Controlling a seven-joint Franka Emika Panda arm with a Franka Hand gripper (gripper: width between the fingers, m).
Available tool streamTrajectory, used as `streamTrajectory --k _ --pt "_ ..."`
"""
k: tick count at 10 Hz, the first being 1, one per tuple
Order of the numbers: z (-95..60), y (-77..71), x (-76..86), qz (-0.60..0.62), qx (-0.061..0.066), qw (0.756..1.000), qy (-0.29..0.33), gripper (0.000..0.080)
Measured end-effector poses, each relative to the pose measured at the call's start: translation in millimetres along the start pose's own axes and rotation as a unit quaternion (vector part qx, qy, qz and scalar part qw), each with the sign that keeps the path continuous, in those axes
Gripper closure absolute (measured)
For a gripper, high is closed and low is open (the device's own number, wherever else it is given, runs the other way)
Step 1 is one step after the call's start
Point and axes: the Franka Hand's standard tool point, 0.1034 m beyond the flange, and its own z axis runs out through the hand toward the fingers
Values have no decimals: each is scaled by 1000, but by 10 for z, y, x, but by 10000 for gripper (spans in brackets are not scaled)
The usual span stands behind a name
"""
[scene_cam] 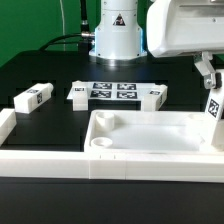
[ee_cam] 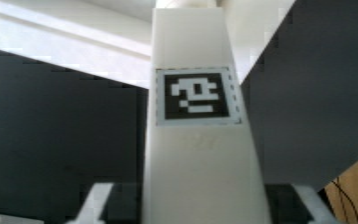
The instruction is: Assemble desk
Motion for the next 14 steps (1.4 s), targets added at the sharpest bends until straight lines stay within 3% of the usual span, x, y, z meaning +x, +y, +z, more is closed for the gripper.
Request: streamTrajectory --k 2,3,4,5,9,12,14 --pt "1 0 -1 0 0 1000 0 509" --pt "1 0 -1 0 0 1000 0 319" --pt "0 -1 -1 0 0 1000 0 206" --pt "-14 -9 11 -1 0 1000 0 166" --pt "-145 -31 107 -4 1 1000 4 153" --pt "-121 -31 87 -3 1 1000 2 150" --pt "-103 131 11 -21 -3 1000 -11 150"
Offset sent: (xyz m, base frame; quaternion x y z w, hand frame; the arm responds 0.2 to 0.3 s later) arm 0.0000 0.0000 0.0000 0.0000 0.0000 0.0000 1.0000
